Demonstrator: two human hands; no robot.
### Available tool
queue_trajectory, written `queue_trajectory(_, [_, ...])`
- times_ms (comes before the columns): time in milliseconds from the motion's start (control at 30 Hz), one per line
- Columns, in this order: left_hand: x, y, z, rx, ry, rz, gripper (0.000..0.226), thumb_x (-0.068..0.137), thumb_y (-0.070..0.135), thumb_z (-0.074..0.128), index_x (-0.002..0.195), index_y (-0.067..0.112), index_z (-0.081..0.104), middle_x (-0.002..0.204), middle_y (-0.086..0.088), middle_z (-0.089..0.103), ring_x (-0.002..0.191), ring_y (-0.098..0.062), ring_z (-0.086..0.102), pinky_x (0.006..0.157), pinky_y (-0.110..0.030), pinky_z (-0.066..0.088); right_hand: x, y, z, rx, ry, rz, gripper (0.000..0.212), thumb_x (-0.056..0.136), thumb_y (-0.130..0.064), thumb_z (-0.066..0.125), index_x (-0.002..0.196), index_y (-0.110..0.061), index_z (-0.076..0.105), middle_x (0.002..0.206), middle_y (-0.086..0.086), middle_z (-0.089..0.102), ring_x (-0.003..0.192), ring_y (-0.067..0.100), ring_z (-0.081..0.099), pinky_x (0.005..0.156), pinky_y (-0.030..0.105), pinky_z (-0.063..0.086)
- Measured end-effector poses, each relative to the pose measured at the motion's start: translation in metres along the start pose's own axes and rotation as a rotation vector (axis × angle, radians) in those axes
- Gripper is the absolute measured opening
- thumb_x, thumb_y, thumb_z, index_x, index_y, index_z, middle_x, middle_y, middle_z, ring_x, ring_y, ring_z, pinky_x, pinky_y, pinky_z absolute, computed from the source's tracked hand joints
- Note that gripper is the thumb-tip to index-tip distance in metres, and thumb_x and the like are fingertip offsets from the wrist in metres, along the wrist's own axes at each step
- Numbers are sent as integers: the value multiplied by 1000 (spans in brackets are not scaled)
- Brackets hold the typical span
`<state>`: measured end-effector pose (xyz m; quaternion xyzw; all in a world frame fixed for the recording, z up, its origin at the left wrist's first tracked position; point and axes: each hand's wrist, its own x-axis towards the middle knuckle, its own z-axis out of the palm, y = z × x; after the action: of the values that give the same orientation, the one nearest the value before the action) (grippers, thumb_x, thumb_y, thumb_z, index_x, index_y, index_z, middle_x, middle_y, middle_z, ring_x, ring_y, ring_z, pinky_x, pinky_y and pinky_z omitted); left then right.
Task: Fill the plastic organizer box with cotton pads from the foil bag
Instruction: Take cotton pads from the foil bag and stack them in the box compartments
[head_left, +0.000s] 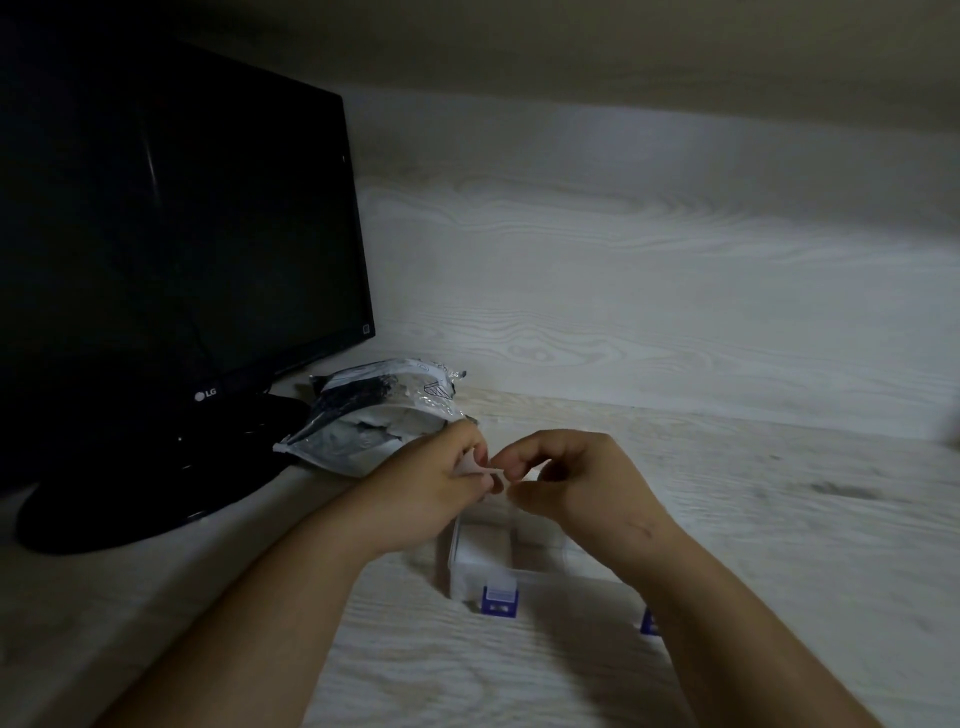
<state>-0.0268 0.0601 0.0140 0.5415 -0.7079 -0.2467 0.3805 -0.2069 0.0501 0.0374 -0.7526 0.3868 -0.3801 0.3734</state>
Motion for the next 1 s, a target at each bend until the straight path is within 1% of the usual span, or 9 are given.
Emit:
queue_trajectory(100, [-2, 4, -1, 0, -27, -1, 25, 86, 31, 69, 76, 33, 46, 69, 11, 48, 65, -5, 42, 62, -29, 34, 0, 1, 2, -4, 35, 13, 2, 81, -13, 77, 79, -12, 76, 69, -3, 68, 51, 2, 44, 54, 14, 37])
queue_trajectory(233, [-3, 10, -8, -211, 0, -5, 27, 73, 18, 72, 84, 30, 51, 84, 0, 62, 77, -8, 56, 74, -33, 45, 3, 1, -3, 80, 100, 152, 4, 88, -7, 65, 85, -6, 68, 68, -1, 68, 57, 7, 56, 52, 21, 44])
queue_trajectory(333, [-3, 11, -9, -183, 48, 11, 25, 81, 10, 72, 77, 26, 53, 75, -6, 60, 72, -14, 55, 70, -34, 46, 2, -1, -2, 104, 91, 198, 5, 89, -3, 61, 90, -1, 66, 68, 6, 67, 58, 14, 59, 54, 28, 50])
queue_trajectory(467, [-3, 6, -9, -146, 30, -40, 25, 78, 5, 74, 71, 24, 60, 61, 3, 55, 61, -11, 50, 64, -30, 41, 0, -2, -1, 134, 50, 238, 17, 85, 1, 67, 96, -5, 56, 66, 12, 66, 61, 26, 61, 64, 38, 58])
queue_trajectory(600, [-4, 5, -10, -80, -13, -47, 24, 74, 4, 76, 69, 26, 69, 56, 8, 57, 55, -5, 50, 59, -25, 41, -2, -1, -1, 98, -37, 250, 16, 80, 12, 66, 79, -3, 63, 62, 11, 64, 60, 26, 61, 70, 44, 58])
queue_trajectory(667, [-5, 7, -9, -6, -39, -37, 24, 72, 6, 78, 70, 29, 73, 61, 7, 64, 58, -3, 55, 61, -25, 45, -2, 0, 2, 36, -63, 276, 19, 79, 12, 65, 73, -6, 68, 61, 11, 65, 58, 25, 62, 68, 42, 58])
queue_trajectory(733, [-6, 8, -8, 69, -82, -39, 23, 70, 6, 77, 71, 28, 76, 62, 8, 67, 57, -1, 55, 60, -22, 45, -3, -1, 5, -67, -89, 313, 21, 77, 9, 63, 71, -9, 72, 56, 7, 65, 50, 17, 62, 55, 30, 57])
queue_trajectory(833, [-8, 10, -7, 162, -116, -59, 20, 67, 6, 74, 68, 26, 75, 62, 9, 67, 52, 3, 53, 55, -16, 42, -4, -4, 9, -155, -129, 343, 24, 78, 7, 61, 72, -11, 74, 50, 1, 63, 40, 6, 58, 44, 15, 45])
queue_trajectory(1000, [-8, 11, -6, 250, -118, -52, 24, 64, 8, 70, 62, 32, 71, 71, 17, 69, 58, 5, 56, 55, -13, 41, -3, -5, 11, -363, -162, 285, 29, 75, 1, 62, 69, -25, 74, 53, -5, 63, 40, 0, 53, 43, 13, 42])
